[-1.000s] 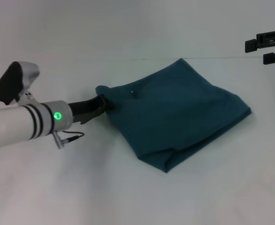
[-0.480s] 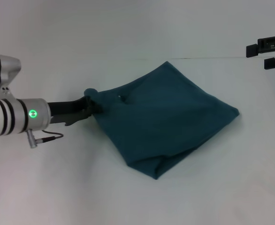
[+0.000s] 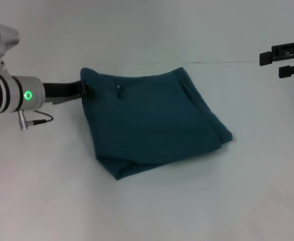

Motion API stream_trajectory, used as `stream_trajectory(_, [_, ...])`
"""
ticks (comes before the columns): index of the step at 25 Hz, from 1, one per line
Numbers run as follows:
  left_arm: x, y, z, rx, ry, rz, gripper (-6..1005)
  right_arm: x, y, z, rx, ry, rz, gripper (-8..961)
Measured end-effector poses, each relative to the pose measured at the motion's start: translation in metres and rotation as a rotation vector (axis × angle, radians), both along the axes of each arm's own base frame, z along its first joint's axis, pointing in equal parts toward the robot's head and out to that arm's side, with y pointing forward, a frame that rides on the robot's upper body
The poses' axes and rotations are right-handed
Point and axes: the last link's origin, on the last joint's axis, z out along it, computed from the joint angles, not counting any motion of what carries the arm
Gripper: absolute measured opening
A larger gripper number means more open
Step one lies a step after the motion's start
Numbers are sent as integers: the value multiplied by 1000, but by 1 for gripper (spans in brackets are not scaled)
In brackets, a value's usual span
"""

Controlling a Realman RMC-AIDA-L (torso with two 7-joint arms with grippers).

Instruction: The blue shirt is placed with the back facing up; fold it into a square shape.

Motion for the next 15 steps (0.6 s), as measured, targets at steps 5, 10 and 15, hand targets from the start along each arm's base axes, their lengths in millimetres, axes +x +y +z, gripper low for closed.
stream_trajectory(5, [4,9,-5,55,77,-40,71,-1,1,-3,-7,3,2,947])
stream_trajectory(10, [-10,2,3,110,44,20,166,-1,2,-3,-6,3,4,947])
stream_trajectory(15, [-17,-24,12,59,-78,34,300,-1,2,-2,-2,1,2,947])
